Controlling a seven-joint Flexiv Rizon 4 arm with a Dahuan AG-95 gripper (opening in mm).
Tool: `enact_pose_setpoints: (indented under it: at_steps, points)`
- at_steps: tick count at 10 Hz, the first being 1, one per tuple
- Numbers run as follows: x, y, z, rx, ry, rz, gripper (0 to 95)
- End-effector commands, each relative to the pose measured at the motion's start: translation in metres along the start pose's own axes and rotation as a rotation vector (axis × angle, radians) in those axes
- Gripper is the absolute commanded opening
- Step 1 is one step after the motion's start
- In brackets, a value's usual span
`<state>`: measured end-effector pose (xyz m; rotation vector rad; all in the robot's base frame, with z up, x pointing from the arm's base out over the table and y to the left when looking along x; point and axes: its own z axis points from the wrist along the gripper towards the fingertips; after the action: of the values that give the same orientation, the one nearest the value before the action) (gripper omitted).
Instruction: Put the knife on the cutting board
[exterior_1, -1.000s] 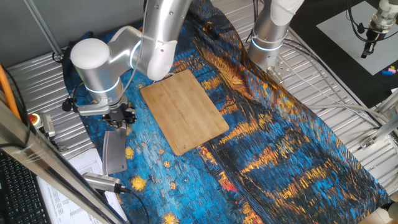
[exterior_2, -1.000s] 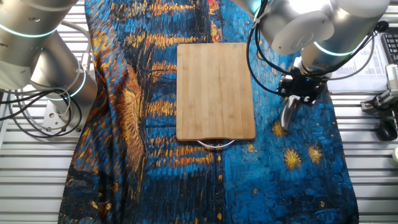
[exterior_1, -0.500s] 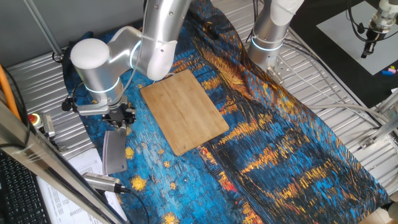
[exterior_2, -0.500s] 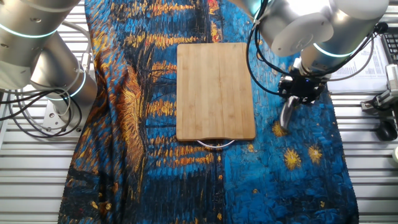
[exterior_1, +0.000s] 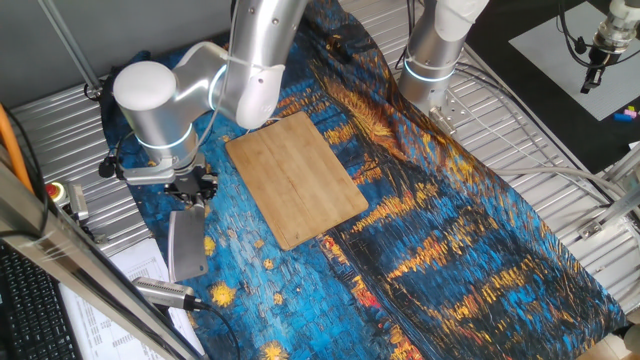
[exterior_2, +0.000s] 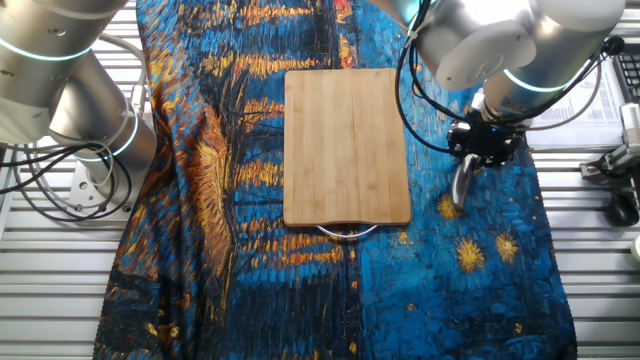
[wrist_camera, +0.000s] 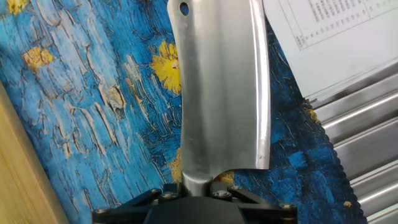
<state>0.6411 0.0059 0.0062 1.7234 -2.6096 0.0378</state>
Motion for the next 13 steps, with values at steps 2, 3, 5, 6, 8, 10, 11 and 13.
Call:
enact_pose_setpoints:
  at_steps: [2, 3, 5, 6, 8, 10, 11, 13]
  points:
    - [0.000, -0.001, -0.002, 0.000, -0.002, 0.019, 0.0]
    - [0.000, -0.001, -0.003, 0.003, -0.006, 0.016, 0.0]
    - [0.000, -0.001, -0.004, 0.004, -0.011, 0.011, 0.0]
    - [0.000, -0.001, -0.005, 0.007, -0.013, 0.003, 0.0]
    - [0.000, -0.002, -0.011, 0.014, -0.018, -0.011, 0.0]
    - [0.000, -0.003, -0.019, 0.015, -0.015, -0.023, 0.0]
    - [0.000, -0.003, -0.021, 0.015, -0.016, -0.022, 0.0]
    - [0.000, -0.003, -0.025, 0.014, -0.023, -0.030, 0.0]
